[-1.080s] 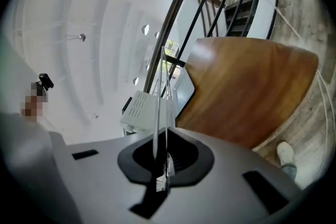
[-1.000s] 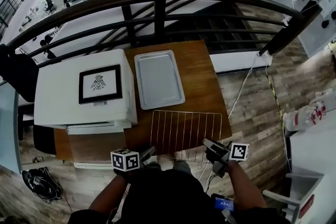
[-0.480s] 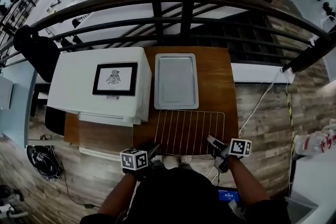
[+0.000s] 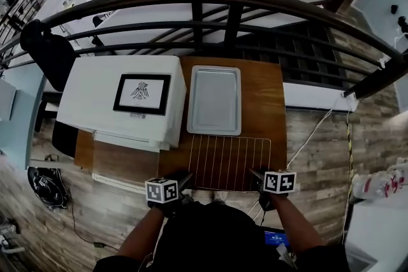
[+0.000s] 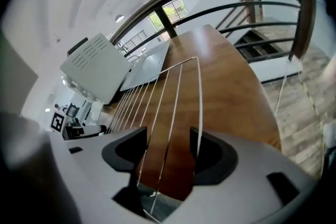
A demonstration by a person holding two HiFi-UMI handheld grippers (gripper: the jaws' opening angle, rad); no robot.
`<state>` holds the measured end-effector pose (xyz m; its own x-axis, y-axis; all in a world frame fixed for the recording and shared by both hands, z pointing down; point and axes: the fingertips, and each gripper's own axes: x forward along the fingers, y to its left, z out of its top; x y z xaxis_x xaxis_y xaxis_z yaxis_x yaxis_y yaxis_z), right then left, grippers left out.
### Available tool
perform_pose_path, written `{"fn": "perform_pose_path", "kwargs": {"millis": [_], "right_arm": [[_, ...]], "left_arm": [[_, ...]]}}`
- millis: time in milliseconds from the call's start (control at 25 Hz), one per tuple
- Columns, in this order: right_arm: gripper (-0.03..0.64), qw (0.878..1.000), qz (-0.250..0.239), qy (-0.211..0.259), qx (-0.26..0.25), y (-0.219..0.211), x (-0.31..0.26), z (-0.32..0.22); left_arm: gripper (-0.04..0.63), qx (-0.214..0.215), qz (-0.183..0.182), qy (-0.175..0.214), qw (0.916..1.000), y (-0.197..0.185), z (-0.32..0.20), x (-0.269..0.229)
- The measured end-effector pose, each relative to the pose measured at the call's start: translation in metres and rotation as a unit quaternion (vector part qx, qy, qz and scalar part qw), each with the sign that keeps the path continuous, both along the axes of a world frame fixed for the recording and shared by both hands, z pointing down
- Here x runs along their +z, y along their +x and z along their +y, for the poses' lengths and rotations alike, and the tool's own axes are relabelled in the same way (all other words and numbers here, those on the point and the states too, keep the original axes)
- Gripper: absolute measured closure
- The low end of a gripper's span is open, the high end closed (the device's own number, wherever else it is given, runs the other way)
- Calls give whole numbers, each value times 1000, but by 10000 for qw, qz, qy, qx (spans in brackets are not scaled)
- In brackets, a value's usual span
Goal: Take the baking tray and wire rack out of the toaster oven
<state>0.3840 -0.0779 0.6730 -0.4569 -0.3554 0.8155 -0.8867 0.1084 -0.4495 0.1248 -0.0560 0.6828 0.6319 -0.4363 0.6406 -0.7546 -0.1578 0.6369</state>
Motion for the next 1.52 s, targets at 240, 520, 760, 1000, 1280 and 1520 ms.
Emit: {"fn": "perform_pose_path", "kwargs": {"millis": [240,520,760,1000,1280,1520], "right_arm": [[313,9961,876,-16,-100,13,10,-5],[253,9821,1832,161,-396,26,14,-12],[255,9857,1616,253,-398,13,10,-15],[260,9884,1430,306,-410,10,5,-14],[367,9874,952,1258,79,9,-57,-38],[426,9696,569,2378,94,2,-138,-62]], "left_arm": [[442,-13,17,-22,10000,-2,0,-2],[442,-87,55,-38,9999,-8,-2,-2],[442,36,-17,58,10000,-5,-6,-6],[442,177,-185,309,9992,-5,-13,-18],[471,568,-596,1483,9855,16,-43,-79],[511,702,-473,2881,9539,48,-73,-175]]}}
